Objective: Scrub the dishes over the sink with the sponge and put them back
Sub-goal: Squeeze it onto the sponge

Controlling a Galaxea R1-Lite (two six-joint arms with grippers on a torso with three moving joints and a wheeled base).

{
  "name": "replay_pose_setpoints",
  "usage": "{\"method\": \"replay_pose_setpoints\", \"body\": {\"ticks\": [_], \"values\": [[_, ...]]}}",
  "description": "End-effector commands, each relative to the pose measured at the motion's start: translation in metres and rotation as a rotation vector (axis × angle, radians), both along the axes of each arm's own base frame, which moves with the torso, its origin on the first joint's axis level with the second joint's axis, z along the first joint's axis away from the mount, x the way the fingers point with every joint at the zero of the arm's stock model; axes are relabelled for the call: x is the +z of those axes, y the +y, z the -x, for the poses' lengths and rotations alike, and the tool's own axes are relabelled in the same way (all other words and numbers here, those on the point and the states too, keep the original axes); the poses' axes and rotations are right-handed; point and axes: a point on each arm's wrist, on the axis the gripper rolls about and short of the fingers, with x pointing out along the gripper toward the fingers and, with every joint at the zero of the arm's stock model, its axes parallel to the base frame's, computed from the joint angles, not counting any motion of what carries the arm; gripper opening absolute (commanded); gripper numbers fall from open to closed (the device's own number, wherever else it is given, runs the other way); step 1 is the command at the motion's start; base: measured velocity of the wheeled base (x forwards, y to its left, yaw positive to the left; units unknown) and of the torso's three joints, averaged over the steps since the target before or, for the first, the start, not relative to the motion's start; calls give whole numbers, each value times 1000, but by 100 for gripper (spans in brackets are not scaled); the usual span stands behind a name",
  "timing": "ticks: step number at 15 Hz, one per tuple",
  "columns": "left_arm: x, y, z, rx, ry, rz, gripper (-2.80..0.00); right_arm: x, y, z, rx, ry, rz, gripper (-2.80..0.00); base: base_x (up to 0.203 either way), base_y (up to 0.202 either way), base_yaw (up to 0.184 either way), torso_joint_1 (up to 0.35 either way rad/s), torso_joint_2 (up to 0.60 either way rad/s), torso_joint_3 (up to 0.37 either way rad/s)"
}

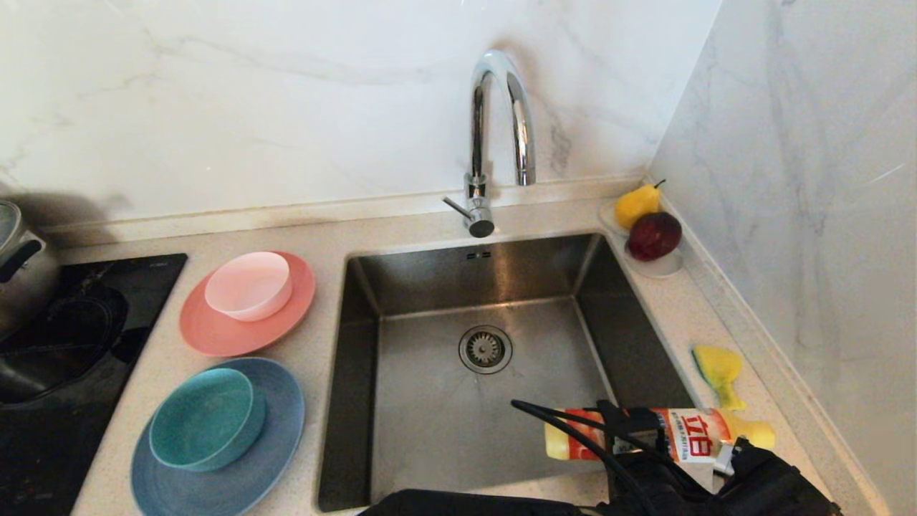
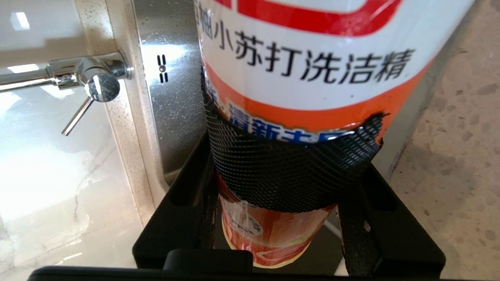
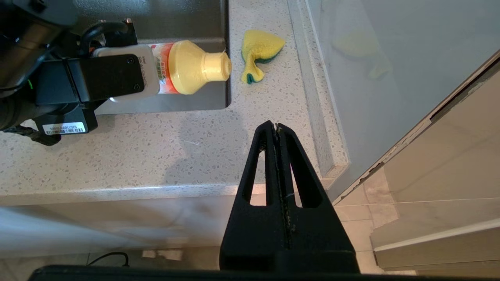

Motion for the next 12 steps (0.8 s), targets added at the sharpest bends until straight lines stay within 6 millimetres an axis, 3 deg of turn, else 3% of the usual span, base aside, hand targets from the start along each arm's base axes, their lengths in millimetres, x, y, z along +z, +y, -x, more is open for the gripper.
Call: {"method": "replay_pose_setpoints", "body": {"ticks": [1, 12], "values": [[-1, 0, 0, 4, -4, -11, -280, 0, 0, 0, 0, -1, 0, -280, 0, 0, 0, 0, 0, 0], [-12, -1, -12, 56, -50, -5, -280, 0, 0, 0, 0, -1, 0, -280, 0, 0, 0, 0, 0, 0]]}}
